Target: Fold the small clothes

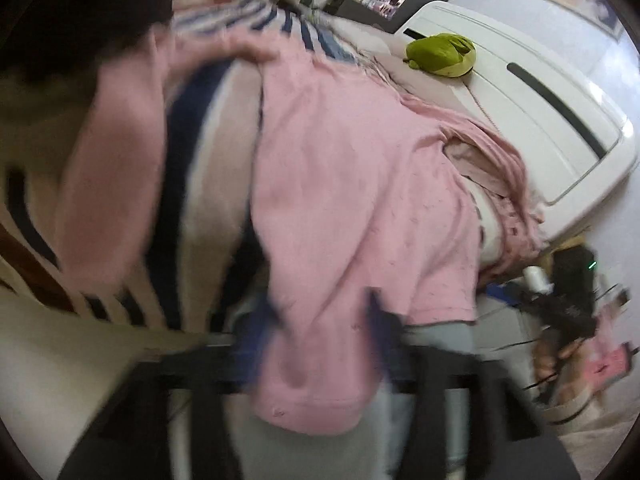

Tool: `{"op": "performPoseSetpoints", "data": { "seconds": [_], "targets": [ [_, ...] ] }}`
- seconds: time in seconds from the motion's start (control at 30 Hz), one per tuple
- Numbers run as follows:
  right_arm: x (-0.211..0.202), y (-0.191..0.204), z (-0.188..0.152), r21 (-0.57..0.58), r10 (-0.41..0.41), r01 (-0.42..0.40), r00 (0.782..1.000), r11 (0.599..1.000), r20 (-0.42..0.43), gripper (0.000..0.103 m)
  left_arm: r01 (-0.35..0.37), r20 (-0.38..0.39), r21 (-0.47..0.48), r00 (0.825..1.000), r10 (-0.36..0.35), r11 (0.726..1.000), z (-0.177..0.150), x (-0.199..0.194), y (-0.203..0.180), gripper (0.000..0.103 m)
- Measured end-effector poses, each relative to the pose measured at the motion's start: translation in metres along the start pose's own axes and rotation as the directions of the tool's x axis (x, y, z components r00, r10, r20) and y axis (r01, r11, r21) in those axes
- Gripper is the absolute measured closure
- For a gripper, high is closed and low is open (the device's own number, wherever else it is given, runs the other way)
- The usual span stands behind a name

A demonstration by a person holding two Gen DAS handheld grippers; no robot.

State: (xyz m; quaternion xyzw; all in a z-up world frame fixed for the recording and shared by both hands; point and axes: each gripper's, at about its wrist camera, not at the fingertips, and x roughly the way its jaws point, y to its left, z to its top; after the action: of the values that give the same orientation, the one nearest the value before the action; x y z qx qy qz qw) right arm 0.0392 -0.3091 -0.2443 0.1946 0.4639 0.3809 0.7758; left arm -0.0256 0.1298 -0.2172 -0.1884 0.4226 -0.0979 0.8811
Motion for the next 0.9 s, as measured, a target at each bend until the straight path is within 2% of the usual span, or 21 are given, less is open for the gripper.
{"op": "performPoseSetpoints", "data": {
  "seconds": [0.1,0.17,0.23,0.27,0.37,0.43,0.5,0.53,0.6,0.63,0.8,0.9],
  "targets": [
    [0.0,0.024,0.023,-0.09,-0.001,0.004,1.0,0.996,0.03,0.05,-0.125,0.113,0.019,0.986,0.122,0.992,0.013,-0.028,0.009,0.026],
    [-0.003,0.04,0.041,-0.138,0.008,0.0,0.998,0.99,0.06,0.049,-0.235,0.202,-0.017,0.951,0.233,0.972,0.02,-0.047,0.022,0.022],
    [-0.007,0.05,0.055,-0.172,0.023,-0.007,0.996,0.985,0.088,0.047,-0.314,0.248,-0.042,0.916,0.315,0.948,0.024,-0.056,0.033,0.022],
    [-0.009,0.055,0.06,-0.186,0.025,-0.007,0.995,0.983,0.099,0.046,-0.328,0.247,-0.049,0.911,0.329,0.944,0.026,-0.056,0.039,0.022],
    [-0.011,0.067,0.074,-0.226,0.027,0.002,0.992,0.974,0.127,0.044,-0.288,0.236,-0.064,0.926,0.295,0.956,0.031,-0.044,0.055,0.023],
    [-0.009,0.072,0.08,-0.241,0.021,0.012,0.991,0.97,0.136,0.044,-0.296,0.213,-0.059,0.929,0.301,0.953,0.033,-0.026,0.057,0.029],
    [-0.004,0.075,0.083,-0.242,0.018,0.016,0.99,0.97,0.138,0.044,-0.329,0.184,-0.049,0.925,0.332,0.943,0.036,-0.005,0.058,0.052],
    [-0.003,0.075,0.083,-0.239,0.019,0.015,0.99,0.971,0.139,0.044,-0.335,0.178,-0.055,0.924,0.339,0.941,0.038,0.003,0.059,0.06],
    [-0.002,0.074,0.082,-0.229,0.017,0.015,0.99,0.973,0.137,0.044,-0.333,0.169,-0.063,0.926,0.339,0.941,0.038,0.008,0.059,0.098],
    [-0.002,0.073,0.082,-0.225,0.014,0.017,0.991,0.974,0.136,0.044,-0.333,0.175,-0.051,0.925,0.337,0.942,0.04,0.008,0.054,0.101],
    [-0.013,0.061,0.079,-0.202,0.012,0.019,0.989,0.979,0.151,0.044,-0.292,0.296,0.027,0.916,0.271,0.956,0.056,-0.031,0.02,0.102],
    [-0.023,0.053,0.08,-0.187,0.03,0.003,0.984,0.982,0.175,0.044,-0.198,0.386,0.049,0.908,0.165,0.979,0.081,-0.06,-0.003,0.102]
  ]
}}
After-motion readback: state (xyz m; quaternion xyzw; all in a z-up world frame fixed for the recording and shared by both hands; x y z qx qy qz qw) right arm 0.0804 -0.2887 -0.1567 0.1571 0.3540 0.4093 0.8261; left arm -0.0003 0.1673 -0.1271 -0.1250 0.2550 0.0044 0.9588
